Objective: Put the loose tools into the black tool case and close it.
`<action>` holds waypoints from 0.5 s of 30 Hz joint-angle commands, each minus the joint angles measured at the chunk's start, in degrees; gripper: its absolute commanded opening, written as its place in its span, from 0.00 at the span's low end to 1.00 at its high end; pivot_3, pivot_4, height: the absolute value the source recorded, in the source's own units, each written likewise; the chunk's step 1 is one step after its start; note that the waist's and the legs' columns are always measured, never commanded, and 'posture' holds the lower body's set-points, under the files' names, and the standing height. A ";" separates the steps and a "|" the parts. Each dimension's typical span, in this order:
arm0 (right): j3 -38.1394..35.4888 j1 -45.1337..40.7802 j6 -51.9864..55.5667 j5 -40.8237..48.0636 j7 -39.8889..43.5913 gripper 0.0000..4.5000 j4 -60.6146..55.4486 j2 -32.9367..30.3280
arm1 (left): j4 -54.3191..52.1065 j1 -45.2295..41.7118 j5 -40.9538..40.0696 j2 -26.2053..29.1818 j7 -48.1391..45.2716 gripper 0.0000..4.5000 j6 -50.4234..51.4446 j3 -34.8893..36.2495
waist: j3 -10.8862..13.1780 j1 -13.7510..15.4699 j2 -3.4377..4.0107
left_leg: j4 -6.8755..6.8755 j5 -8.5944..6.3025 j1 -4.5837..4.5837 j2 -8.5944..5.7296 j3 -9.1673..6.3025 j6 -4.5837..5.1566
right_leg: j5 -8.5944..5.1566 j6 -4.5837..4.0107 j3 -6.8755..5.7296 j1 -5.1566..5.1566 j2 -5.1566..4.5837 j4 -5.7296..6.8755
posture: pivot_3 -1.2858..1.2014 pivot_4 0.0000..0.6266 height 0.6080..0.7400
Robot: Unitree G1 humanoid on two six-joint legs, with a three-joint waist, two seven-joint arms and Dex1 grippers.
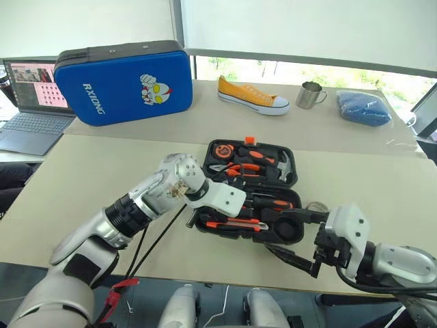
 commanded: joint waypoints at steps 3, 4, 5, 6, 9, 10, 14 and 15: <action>-2.92 0.93 -0.33 -0.03 -0.02 1.00 0.06 -0.55 | -0.96 -3.03 -10.64 0.96 -0.30 0.01 10.62 13.85 | 0.05 -0.46 -0.04 | -0.01 0.00 -0.18 0.03 -0.03 0.00 | 0.08 -0.14 0.00 -0.25 0.04 0.07 | 0.52 0.24 1.00; -3.71 1.26 -0.51 0.09 -0.01 1.00 0.57 -0.30 | -0.40 -3.55 -12.76 0.54 0.55 0.01 12.27 16.79 | 0.05 -0.47 -0.04 | -0.01 0.00 -0.21 0.04 -0.05 0.00 | 0.07 -0.14 0.00 -0.29 0.04 0.09 | 0.52 0.24 1.00; -4.96 1.53 -0.47 0.43 -0.50 1.00 1.10 0.23 | 0.20 -3.96 -15.82 0.50 0.75 0.01 13.82 20.55 | 0.05 -0.48 -0.05 | -0.02 0.00 -0.24 0.04 -0.06 0.00 | 0.07 -0.14 0.00 -0.32 0.04 0.09 | 0.52 0.24 1.00; -6.48 1.78 -0.37 0.73 -1.02 1.00 1.90 0.71 | 0.75 -4.31 -19.02 0.75 0.48 0.01 15.25 24.24 | 0.05 -0.49 -0.05 | -0.01 0.00 -0.26 0.04 -0.06 0.00 | 0.07 -0.14 -0.01 -0.33 0.04 0.09 | 0.52 0.24 1.00; -12.99 4.29 0.17 2.36 0.42 1.00 4.96 1.17 | 2.42 -4.46 -24.20 4.29 -0.69 0.13 20.07 30.15 | 0.05 -0.59 -0.04 | -0.02 0.00 -0.25 0.05 -0.05 0.00 | 0.07 -0.13 0.00 -0.33 0.03 0.08 | 0.52 0.24 1.00; -15.85 5.78 0.29 3.21 1.94 1.00 6.21 0.94 | 2.74 -4.14 -25.49 5.83 -0.89 0.20 21.27 31.56 | 0.06 -0.65 -0.02 | -0.05 0.00 -0.23 0.04 -0.04 0.00 | 0.07 -0.13 0.00 -0.33 0.02 0.09 | 0.52 0.24 1.00; -26.03 11.17 -0.46 3.46 7.76 1.00 13.14 -0.46 | 0.44 1.30 -29.00 10.78 -1.08 0.51 17.54 37.08 | 0.07 -0.78 -0.01 | -0.11 0.00 -0.18 0.08 -0.03 0.00 | 0.06 -0.15 0.02 -0.29 0.01 0.07 | 0.52 0.24 1.00; -28.73 12.94 -1.32 2.19 10.43 1.00 16.40 -1.58 | -0.99 4.43 -29.26 12.42 -1.32 0.58 15.16 38.52 | 0.06 -0.79 0.00 | -0.10 0.00 -0.18 0.12 -0.02 0.00 | 0.06 -0.15 0.02 -0.29 0.00 0.06 | 0.52 0.24 1.00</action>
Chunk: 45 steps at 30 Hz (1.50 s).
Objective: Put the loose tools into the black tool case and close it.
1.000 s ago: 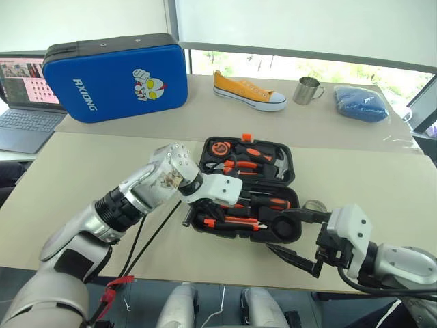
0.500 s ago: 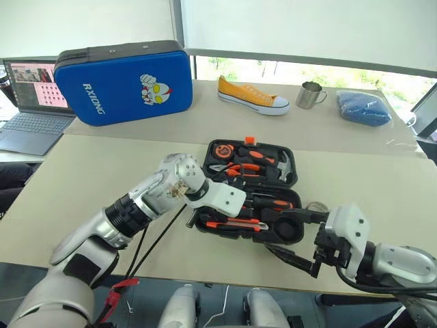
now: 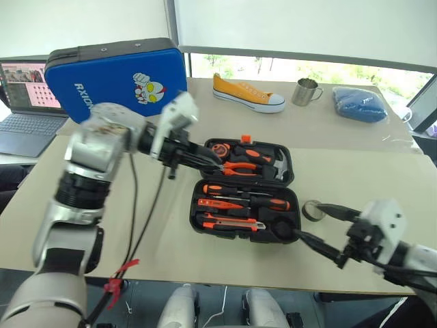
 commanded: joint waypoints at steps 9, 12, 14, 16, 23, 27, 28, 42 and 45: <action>-5.63 -0.88 -8.25 -7.04 16.95 1.00 19.04 -12.09 | -12.10 14.05 -5.24 5.00 1.69 0.98 -12.59 6.38 | 0.07 0.00 -0.09 | 0.00 -0.01 0.15 0.15 0.13 -0.02 | 0.00 -0.02 0.04 0.21 0.01 -0.18 | 0.52 0.24 1.00; 6.47 -12.43 -11.06 -11.21 19.19 1.00 25.07 -17.45 | -14.80 16.57 -5.04 5.64 1.78 0.98 -15.60 5.54 | 0.11 -1.04 -0.04 | -0.02 -0.02 0.21 0.17 0.20 -0.02 | 0.02 -0.02 0.08 0.23 0.02 -0.23 | 0.52 0.24 1.00; 13.69 -18.83 -11.78 -14.15 20.34 1.00 28.43 -18.97 | -15.85 17.27 -4.63 5.47 3.13 0.98 -16.69 5.21 | 0.14 -1.14 -0.02 | -0.03 -0.01 0.21 0.17 0.24 -0.02 | 0.03 -0.02 0.17 0.19 0.02 -0.21 | 0.52 0.24 1.00; 19.30 -23.81 -12.11 -16.59 21.22 1.00 31.54 -19.45 | -16.35 17.52 -4.18 5.52 4.28 0.98 -17.17 4.59 | 0.15 -0.98 -0.03 | -0.05 -0.01 0.18 0.21 0.19 -0.02 | 0.02 -0.05 0.11 0.15 0.11 -0.19 | 0.52 0.24 1.00; 30.81 -36.21 -16.99 -22.91 22.60 1.00 40.01 -16.17 | -18.15 18.03 -5.03 6.17 6.20 0.98 -17.26 3.76 | 0.17 -0.63 -0.02 | -0.06 -0.02 0.02 0.10 0.18 -0.01 | 0.04 0.00 0.09 0.02 -0.02 -0.21 | 0.52 0.24 1.00; 33.37 -38.43 -18.35 -24.38 22.69 1.00 41.19 -14.14 | -18.82 17.55 -5.37 6.16 7.18 0.98 -16.83 3.50 | 0.17 -0.63 -0.02 | -0.07 -0.02 0.02 0.10 0.18 -0.01 | 0.04 -0.01 0.07 0.00 -0.01 -0.19 | 0.52 0.24 1.00; 34.00 -38.55 -18.53 -24.78 22.79 1.00 41.22 -13.79 | -18.86 17.46 -5.33 6.14 7.38 0.98 -16.89 3.41 | 0.17 -0.73 -0.02 | -0.07 -0.02 0.02 0.10 0.17 -0.01 | 0.04 -0.01 0.07 0.00 -0.01 -0.18 | 0.52 0.24 1.00; 37.04 -40.50 -23.66 -29.82 21.41 0.17 44.56 -10.04 | -18.02 16.01 -4.39 6.15 8.49 1.00 -18.22 1.83 | 0.17 -0.89 -0.02 | -0.07 -0.02 0.11 0.13 0.18 -0.01 | 0.04 -0.02 0.09 0.04 0.03 -0.12 | 0.52 0.24 1.00; 36.15 -39.81 -23.65 -29.14 22.03 0.01 42.48 -10.57 | -17.84 15.64 -4.24 5.83 8.66 1.00 -18.51 1.39 | 0.17 -0.87 -0.02 | -0.07 -0.02 0.11 0.13 0.18 -0.02 | 0.04 -0.02 0.09 0.04 0.02 -0.11 | 0.52 0.24 1.00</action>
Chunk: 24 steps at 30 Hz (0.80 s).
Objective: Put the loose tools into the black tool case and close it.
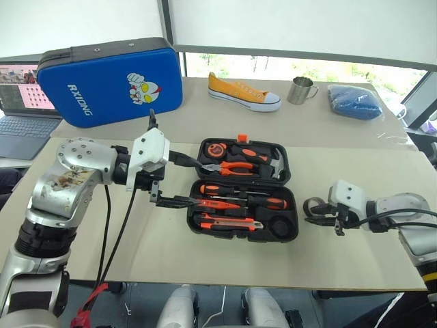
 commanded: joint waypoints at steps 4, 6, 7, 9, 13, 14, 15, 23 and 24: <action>-3.43 1.62 0.93 2.81 2.49 0.01 -6.88 -2.82 | -0.73 -0.92 0.21 -0.06 0.35 1.00 -2.43 -0.92 | 0.00 0.09 0.00 | 0.00 0.00 -0.03 0.00 -0.01 0.00 | 0.00 0.00 0.00 -0.02 0.00 0.00 | 0.52 0.24 1.00; -5.33 1.67 3.05 5.27 3.36 0.01 -10.12 -3.83 | -0.78 -0.64 0.54 0.13 0.14 1.00 -3.12 -1.49 | 0.01 0.09 0.01 | 0.00 0.00 -0.04 -0.01 0.00 0.00 | 0.00 0.00 0.00 -0.02 -0.02 0.00 | 0.52 0.24 1.00; -6.84 1.75 5.27 8.43 4.31 0.01 -13.24 -4.19 | -0.85 -0.29 0.83 0.38 -0.12 1.00 -3.68 -1.84 | 0.02 0.08 0.03 | 0.01 0.00 -0.05 -0.01 0.00 0.00 | 0.00 0.00 0.00 -0.03 -0.03 0.00 | 0.52 0.24 1.00; -9.30 1.60 11.43 14.26 4.41 0.01 -19.30 -4.36 | -0.97 0.62 1.43 1.02 -0.66 1.00 -4.95 -2.44 | 0.03 0.09 0.04 | 0.00 0.00 -0.05 0.00 -0.01 0.00 | 0.00 0.00 0.00 -0.05 -0.01 0.01 | 0.52 0.24 1.00; -9.66 2.96 18.62 19.39 2.47 0.01 -29.38 -4.37 | -1.42 1.73 1.60 1.39 -1.18 1.00 -5.95 -2.63 | 0.03 -0.04 0.04 | -0.04 0.00 -0.03 0.08 -0.03 0.00 | 0.00 -0.03 0.00 -0.05 0.04 0.02 | 0.52 0.24 1.00; -8.78 3.95 18.92 19.05 2.18 0.01 -31.34 -4.50 | -1.54 1.72 1.51 1.24 -1.03 1.00 -5.88 -2.66 | 0.04 0.05 0.03 | -0.04 0.00 -0.03 0.08 -0.04 0.00 | -0.01 -0.04 -0.01 -0.06 0.04 0.03 | 0.52 0.24 1.00; -7.36 5.03 18.30 17.62 1.66 0.01 -32.69 -4.52 | -1.60 1.58 1.51 1.04 -0.83 1.00 -5.79 -2.78 | 0.05 0.09 0.02 | -0.03 0.00 -0.06 0.08 -0.07 0.00 | -0.01 -0.04 -0.04 -0.06 0.05 0.02 | 0.52 0.24 1.00; 1.23 5.75 15.55 8.74 -3.34 0.01 -32.68 -2.39 | -1.21 0.72 1.76 0.71 -0.57 1.00 -6.11 -3.28 | 0.06 0.50 0.00 | 0.05 0.00 -0.14 0.01 -0.02 0.00 | 0.00 0.01 -0.03 -0.11 0.00 -0.02 | 0.52 0.24 1.00; 1.53 5.55 15.83 8.54 -3.59 0.01 -32.69 -2.21 | -1.26 0.75 1.73 0.75 -0.56 1.00 -6.12 -3.26 | 0.06 0.47 0.00 | 0.04 0.00 -0.17 0.01 -0.02 0.00 | 0.00 0.00 -0.03 -0.16 0.00 0.00 | 0.52 0.24 1.00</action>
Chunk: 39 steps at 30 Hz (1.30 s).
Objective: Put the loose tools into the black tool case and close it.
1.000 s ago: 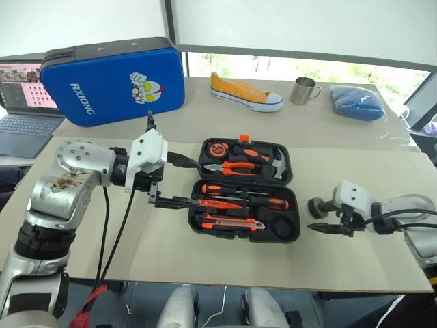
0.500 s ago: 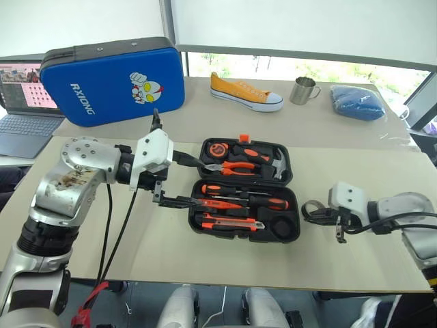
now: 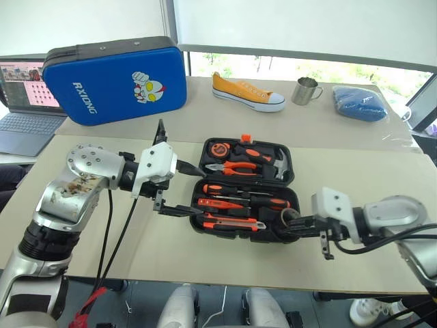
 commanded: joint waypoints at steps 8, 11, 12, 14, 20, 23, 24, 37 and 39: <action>2.36 -1.14 2.02 -1.56 -0.93 0.17 -1.69 -0.09 | -1.39 -1.86 -0.74 -0.28 0.45 1.00 -0.55 0.50 | 0.00 -0.21 0.00 | 0.01 0.00 -0.06 0.00 0.00 0.00 | 0.00 0.00 0.01 -0.08 0.01 0.05 | 0.52 0.24 1.00; 1.35 -0.71 3.13 -0.62 -0.69 0.38 -3.48 -1.12 | -1.01 -2.36 -0.66 -0.50 0.46 1.00 -0.58 0.45 | 0.00 -0.09 0.00 | 0.01 0.00 -0.06 0.00 -0.01 0.00 | 0.00 0.00 0.00 -0.07 0.00 0.05 | 0.52 0.24 1.00; 0.90 -0.71 3.27 -0.44 -0.83 0.45 -4.01 -1.29 | -0.92 -2.45 -0.63 -0.56 0.47 1.00 -0.58 0.44 | 0.00 -0.04 0.00 | 0.01 0.00 -0.06 0.00 -0.02 0.00 | 0.00 0.00 0.00 -0.07 0.00 0.05 | 0.52 0.24 1.00; -0.75 -0.92 4.82 1.06 -0.90 0.60 -5.49 -1.71 | -0.77 -2.52 -0.55 -0.65 0.52 1.00 -0.63 0.42 | 0.00 -0.05 0.00 | 0.00 0.00 -0.07 0.00 -0.01 0.00 | 0.00 0.00 0.00 -0.08 0.01 0.04 | 0.52 0.24 1.00; -16.68 -1.88 16.08 14.17 -4.07 0.89 -6.97 -0.47 | 1.81 -0.09 2.03 0.88 5.06 1.00 1.75 2.08 | 0.00 -0.06 0.00 | 0.04 0.00 -0.21 0.01 -0.02 0.00 | 0.00 -0.01 0.00 -0.21 0.01 0.08 | 0.52 0.24 1.00; -23.13 0.43 18.78 15.61 -6.50 0.77 -2.39 0.43 | 6.10 3.49 4.73 1.89 7.59 0.94 -1.00 3.32 | 0.00 -0.09 -0.03 | 0.03 0.00 -0.23 0.03 -0.05 0.00 | 0.01 -0.02 0.00 -0.24 0.03 0.11 | 0.52 0.24 1.00; -24.36 1.83 18.16 15.18 -6.53 0.73 -1.15 0.41 | 7.32 4.92 6.03 2.43 7.79 0.89 -2.80 3.17 | 0.00 -0.08 -0.04 | 0.03 0.00 -0.23 0.04 -0.05 0.00 | 0.02 -0.03 -0.01 -0.24 0.04 0.11 | 0.52 0.24 1.00; -12.16 2.02 -7.00 -2.00 -10.13 0.00 20.17 7.83 | 19.66 6.10 16.26 -5.91 16.26 0.01 -11.12 -1.94 | 0.00 0.10 -0.03 | 0.04 0.01 -0.32 -0.02 0.06 -0.01 | 0.03 -0.02 0.05 -0.38 -0.02 0.15 | 0.52 0.24 1.00; -9.03 -1.68 -7.81 -4.07 -11.43 0.00 22.87 9.86 | 20.42 5.32 17.27 -8.49 17.54 0.01 -10.70 -3.39 | 0.00 -0.20 -0.03 | 0.07 0.01 -0.32 -0.02 0.07 -0.01 | 0.05 -0.03 0.06 -0.39 -0.01 0.17 | 0.52 0.24 1.00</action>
